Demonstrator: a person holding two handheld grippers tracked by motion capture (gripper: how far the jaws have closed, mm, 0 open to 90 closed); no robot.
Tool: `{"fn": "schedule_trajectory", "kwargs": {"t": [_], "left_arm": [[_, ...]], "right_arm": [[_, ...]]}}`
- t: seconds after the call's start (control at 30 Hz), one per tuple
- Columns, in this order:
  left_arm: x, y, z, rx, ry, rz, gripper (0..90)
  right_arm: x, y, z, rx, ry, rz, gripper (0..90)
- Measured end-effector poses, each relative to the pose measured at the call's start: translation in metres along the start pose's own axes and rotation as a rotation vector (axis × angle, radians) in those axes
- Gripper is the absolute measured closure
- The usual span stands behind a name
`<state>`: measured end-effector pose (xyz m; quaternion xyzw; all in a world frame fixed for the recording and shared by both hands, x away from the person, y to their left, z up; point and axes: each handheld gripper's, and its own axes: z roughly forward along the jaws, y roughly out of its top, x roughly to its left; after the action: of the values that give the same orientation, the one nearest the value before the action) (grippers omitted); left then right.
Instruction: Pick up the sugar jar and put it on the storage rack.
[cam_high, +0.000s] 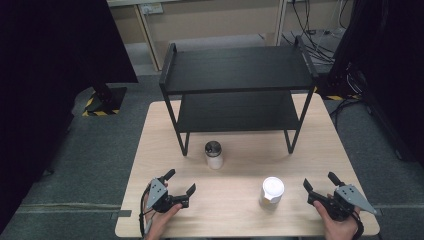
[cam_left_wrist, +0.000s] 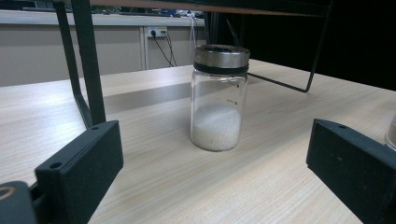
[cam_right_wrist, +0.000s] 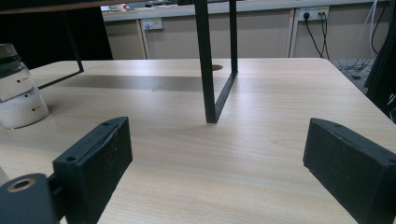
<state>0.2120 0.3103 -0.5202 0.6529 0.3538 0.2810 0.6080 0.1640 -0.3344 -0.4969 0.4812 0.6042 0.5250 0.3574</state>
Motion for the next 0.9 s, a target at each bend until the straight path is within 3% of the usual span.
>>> {"fn": "schedule_trajectory", "kwargs": {"t": [0.23, 0.6, 0.9], "left_arm": [[0.005, 0.001, 0.009, 0.000, -0.019, -0.021, 3.2], [0.010, 0.005, 0.024, 0.016, -0.061, -0.009, 4.0], [0.012, 0.010, 0.046, 0.031, -0.077, -0.018, 4.1]], "right_arm": [[0.000, 0.000, 0.000, 0.000, 0.000, 0.002, 8.3], [0.001, 0.001, 0.001, 0.007, -0.003, -0.005, 8.3], [0.002, 0.000, 0.000, 0.003, -0.006, -0.006, 8.4]]}}
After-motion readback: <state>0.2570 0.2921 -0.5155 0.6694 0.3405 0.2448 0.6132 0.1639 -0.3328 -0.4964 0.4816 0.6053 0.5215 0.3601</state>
